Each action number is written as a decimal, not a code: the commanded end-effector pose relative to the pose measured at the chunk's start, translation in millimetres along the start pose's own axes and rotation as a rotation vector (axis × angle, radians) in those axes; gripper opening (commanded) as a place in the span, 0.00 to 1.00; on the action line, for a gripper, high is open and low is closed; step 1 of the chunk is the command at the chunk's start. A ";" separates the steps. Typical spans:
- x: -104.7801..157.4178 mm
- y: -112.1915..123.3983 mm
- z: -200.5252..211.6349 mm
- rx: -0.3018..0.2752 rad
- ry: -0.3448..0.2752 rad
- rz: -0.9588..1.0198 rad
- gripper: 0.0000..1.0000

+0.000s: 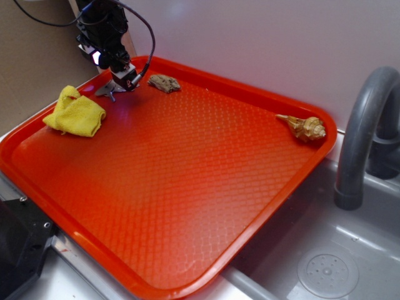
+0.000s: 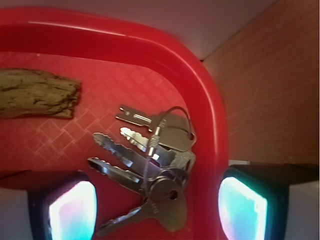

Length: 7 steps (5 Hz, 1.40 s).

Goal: Grab the silver keys.

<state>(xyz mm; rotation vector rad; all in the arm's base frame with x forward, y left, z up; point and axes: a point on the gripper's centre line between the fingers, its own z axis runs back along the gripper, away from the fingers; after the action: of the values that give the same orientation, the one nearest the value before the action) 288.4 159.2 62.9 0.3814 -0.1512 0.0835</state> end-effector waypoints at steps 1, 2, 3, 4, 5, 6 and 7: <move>21.3 4.9 4.8 0.020 -0.046 -0.008 1.00; 27.7 6.3 -3.5 0.023 -0.027 -0.005 1.00; 28.1 15.4 -4.7 0.020 -0.014 0.014 1.00; 27.2 25.7 -9.3 0.022 0.005 0.039 1.00; 27.1 30.9 -15.7 0.046 0.030 0.044 1.00; 27.0 37.8 -23.1 0.048 0.052 0.067 0.00; 27.5 40.0 -25.2 0.050 0.057 0.060 0.00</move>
<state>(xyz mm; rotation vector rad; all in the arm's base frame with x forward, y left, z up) 315.0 186.3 39.9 0.3995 -0.0704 0.1165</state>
